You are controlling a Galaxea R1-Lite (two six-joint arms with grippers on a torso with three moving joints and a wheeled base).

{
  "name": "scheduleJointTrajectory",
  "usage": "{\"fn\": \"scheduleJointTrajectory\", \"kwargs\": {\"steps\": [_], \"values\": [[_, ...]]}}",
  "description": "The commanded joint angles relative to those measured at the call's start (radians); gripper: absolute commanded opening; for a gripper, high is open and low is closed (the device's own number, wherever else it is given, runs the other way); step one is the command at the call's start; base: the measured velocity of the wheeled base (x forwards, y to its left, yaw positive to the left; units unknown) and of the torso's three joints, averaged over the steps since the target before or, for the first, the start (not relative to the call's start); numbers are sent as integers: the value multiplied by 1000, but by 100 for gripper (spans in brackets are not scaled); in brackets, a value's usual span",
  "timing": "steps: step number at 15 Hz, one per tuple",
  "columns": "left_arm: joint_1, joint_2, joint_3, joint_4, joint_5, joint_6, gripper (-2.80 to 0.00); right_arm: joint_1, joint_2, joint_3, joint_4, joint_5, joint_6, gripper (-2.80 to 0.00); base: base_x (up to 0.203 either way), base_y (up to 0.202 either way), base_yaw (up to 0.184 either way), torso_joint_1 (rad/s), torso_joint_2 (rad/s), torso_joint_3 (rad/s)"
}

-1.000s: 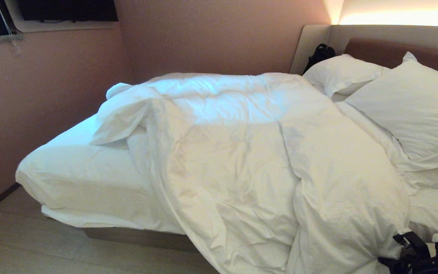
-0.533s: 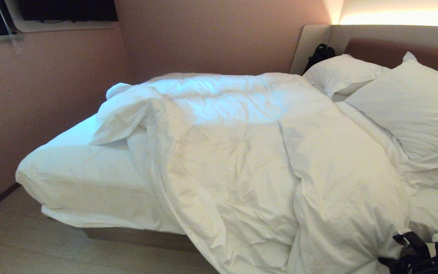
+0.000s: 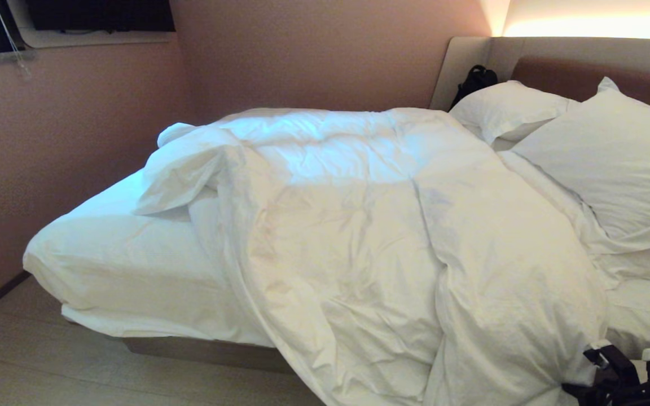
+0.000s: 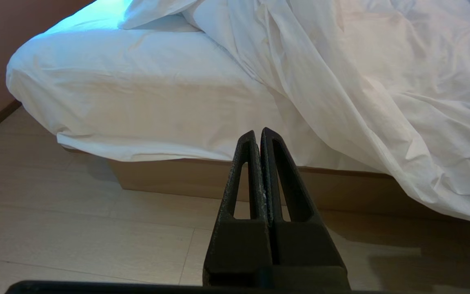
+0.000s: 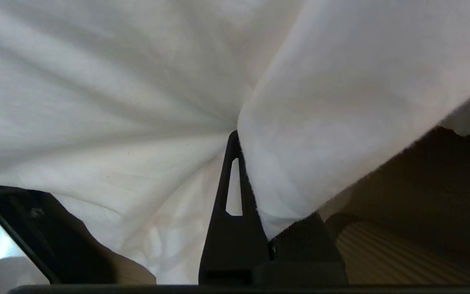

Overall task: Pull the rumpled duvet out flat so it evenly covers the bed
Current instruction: Flatten the corners of the folded blanket

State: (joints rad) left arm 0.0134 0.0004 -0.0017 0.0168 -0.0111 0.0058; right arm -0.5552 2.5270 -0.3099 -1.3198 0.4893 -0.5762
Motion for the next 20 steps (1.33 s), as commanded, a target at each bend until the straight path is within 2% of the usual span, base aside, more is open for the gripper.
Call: {"fn": "scheduleJointTrajectory", "kwargs": {"steps": [1,10,16,20], "values": [[0,0,0,0,-1,0,-280,0,10,17,-41,-24,-4,-280,0,0,0,0,0,0],[0,0,0,0,0,0,-280,-40,15,48,-50,-162,-6,-280,0,0,0,0,0,0],[0,0,0,0,0,0,-280,-73,13,58,-51,-184,-11,-280,0,0,0,0,0,0],[0,0,0,0,0,0,-280,-78,6,123,-52,-189,-54,-280,0,0,0,0,0,0]]}}
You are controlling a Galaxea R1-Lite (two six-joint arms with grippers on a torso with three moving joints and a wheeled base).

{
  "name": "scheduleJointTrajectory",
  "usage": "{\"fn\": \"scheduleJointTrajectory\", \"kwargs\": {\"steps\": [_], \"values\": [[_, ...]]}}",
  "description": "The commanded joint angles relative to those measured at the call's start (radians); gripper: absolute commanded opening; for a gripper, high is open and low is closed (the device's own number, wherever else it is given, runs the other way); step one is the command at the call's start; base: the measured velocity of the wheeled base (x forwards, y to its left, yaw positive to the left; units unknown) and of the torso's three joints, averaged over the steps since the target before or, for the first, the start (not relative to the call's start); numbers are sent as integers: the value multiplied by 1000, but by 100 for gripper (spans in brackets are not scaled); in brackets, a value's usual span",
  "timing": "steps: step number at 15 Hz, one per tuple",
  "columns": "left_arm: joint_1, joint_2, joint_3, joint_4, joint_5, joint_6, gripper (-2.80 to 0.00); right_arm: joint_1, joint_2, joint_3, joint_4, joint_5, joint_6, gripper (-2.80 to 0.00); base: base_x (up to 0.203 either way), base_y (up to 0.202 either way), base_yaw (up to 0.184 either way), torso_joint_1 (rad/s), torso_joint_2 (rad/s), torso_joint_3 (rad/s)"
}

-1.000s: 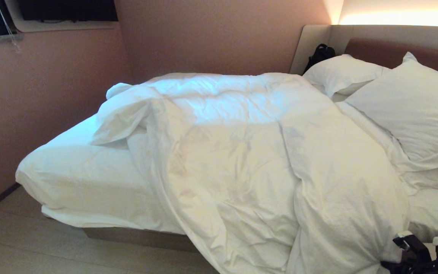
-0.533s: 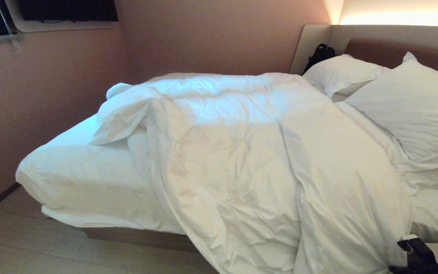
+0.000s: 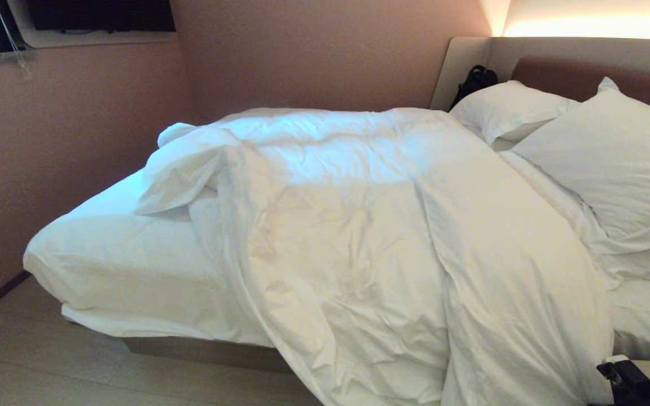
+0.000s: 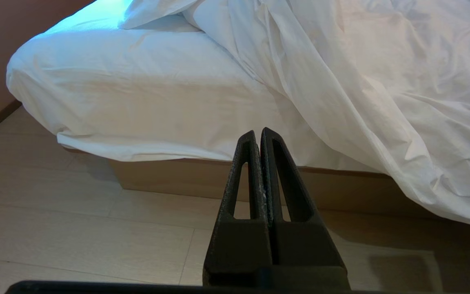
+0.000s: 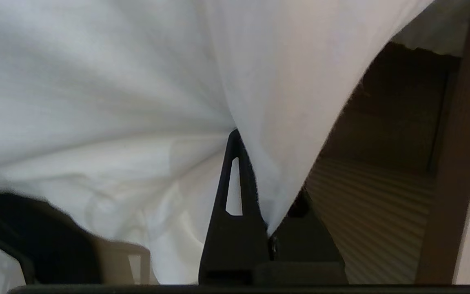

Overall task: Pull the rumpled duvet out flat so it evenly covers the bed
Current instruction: Flatten the corners of the folded blanket

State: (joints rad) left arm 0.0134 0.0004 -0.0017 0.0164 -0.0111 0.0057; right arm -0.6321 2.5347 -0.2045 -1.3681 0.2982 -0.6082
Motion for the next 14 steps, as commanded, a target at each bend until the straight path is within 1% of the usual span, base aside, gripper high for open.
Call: {"fn": "scheduleJointTrajectory", "kwargs": {"steps": [1,14], "values": [[0,0,0,0,0,0,-280,-1,-2,19,-3,3,-21,-280,0,0,0,0,0,0],[0,0,0,0,-1,0,-280,5,-8,31,-5,15,-15,-280,0,0,0,0,0,0]]}}
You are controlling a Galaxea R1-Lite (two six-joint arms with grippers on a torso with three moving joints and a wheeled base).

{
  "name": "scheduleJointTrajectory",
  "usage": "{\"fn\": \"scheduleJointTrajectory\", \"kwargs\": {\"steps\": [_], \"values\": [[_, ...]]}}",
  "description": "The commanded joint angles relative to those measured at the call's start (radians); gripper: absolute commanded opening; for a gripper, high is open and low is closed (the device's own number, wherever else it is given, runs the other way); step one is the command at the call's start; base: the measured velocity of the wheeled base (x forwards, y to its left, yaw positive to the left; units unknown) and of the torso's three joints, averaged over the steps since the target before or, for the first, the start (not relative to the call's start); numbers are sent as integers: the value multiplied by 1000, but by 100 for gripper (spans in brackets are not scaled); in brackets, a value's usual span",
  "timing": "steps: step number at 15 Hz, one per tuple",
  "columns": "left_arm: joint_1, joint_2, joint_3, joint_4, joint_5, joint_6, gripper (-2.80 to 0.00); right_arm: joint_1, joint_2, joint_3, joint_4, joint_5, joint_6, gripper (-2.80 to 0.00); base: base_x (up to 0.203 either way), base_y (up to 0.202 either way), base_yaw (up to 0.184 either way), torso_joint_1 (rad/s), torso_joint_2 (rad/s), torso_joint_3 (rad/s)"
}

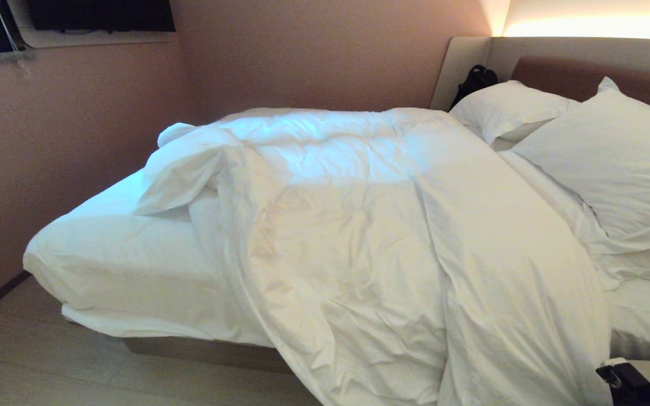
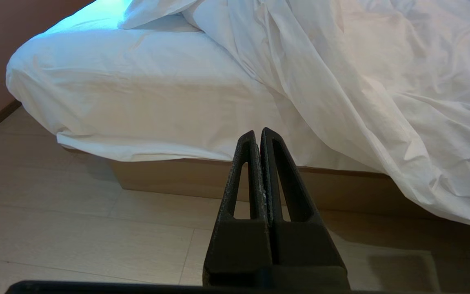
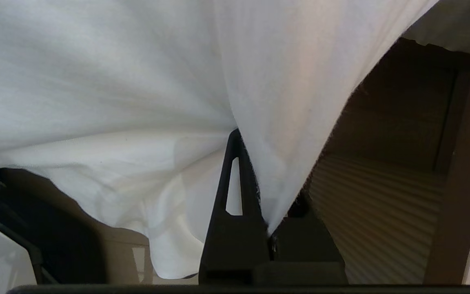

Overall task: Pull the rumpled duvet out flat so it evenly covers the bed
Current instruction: Flatten the corners of the folded blanket

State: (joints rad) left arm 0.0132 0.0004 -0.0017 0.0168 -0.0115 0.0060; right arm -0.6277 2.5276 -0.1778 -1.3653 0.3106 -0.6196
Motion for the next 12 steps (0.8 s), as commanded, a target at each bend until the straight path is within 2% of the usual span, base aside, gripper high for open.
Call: {"fn": "scheduleJointTrajectory", "kwargs": {"steps": [1,2,3,12], "values": [[1,0,0,0,0,0,-280,1,-1,4,-8,2,-3,-280,0,0,0,0,0,0],[1,0,0,0,1,0,-280,2,0,4,-8,2,-3,-280,0,0,0,0,0,0],[1,0,0,0,-1,0,-280,2,3,3,-8,5,-3,0,0,0,0,0,0,0],[1,0,0,0,1,0,-280,3,2,3,-8,5,-5,0,0,0,0,0,0,0]]}}
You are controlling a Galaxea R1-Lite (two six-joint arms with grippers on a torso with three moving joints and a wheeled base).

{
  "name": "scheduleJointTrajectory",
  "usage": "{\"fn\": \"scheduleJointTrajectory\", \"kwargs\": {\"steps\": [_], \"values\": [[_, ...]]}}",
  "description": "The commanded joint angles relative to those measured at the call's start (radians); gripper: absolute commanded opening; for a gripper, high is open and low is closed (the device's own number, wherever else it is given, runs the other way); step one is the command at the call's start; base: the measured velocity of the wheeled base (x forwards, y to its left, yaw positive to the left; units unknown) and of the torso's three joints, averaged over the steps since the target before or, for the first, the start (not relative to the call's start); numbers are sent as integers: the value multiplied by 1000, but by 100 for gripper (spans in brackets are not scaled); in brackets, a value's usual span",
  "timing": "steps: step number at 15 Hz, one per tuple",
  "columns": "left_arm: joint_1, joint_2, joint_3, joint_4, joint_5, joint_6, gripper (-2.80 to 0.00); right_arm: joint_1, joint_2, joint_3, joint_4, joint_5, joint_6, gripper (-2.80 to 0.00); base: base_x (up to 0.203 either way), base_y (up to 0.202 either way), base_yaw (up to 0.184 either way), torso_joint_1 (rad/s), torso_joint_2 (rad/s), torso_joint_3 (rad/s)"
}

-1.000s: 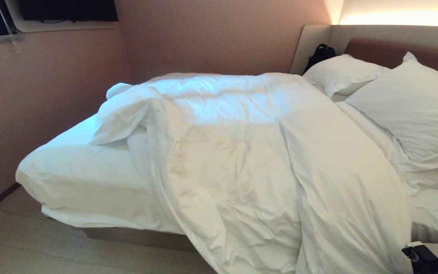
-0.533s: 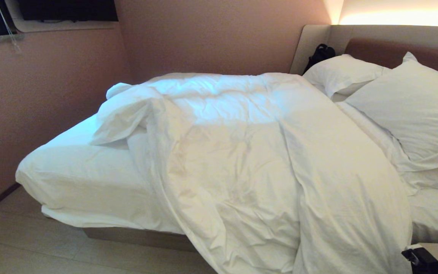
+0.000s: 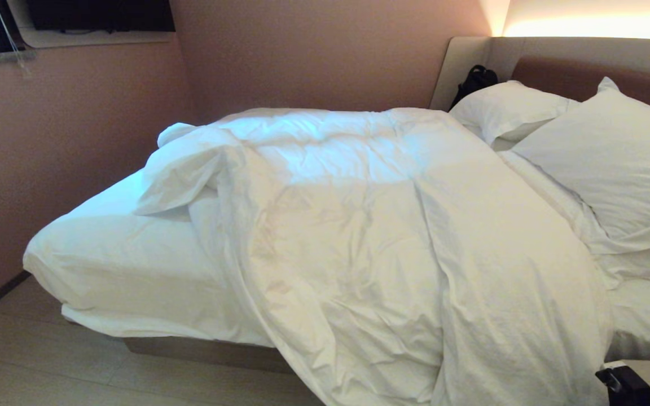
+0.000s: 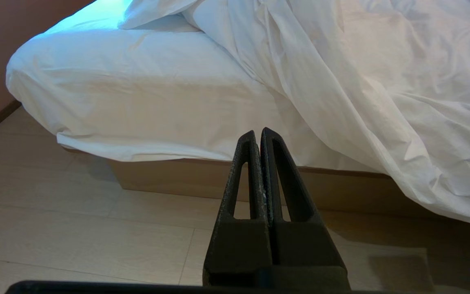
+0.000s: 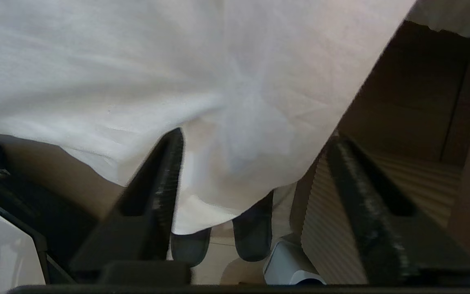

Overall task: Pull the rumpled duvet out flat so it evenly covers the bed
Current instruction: Flatten the corners of the folded blanket

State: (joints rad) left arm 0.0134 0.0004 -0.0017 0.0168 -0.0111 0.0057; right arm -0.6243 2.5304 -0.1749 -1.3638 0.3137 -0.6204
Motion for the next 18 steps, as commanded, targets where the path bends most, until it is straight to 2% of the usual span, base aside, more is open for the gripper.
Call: {"fn": "scheduleJointTrajectory", "kwargs": {"steps": [1,18], "values": [[-1,0,0,0,0,0,-280,0,-1,0,-10,2,-4,0,0,0,0,0,0,0],[0,0,0,0,0,0,-280,0,-5,3,-11,4,-2,0,0,0,0,0,0,0]]}}
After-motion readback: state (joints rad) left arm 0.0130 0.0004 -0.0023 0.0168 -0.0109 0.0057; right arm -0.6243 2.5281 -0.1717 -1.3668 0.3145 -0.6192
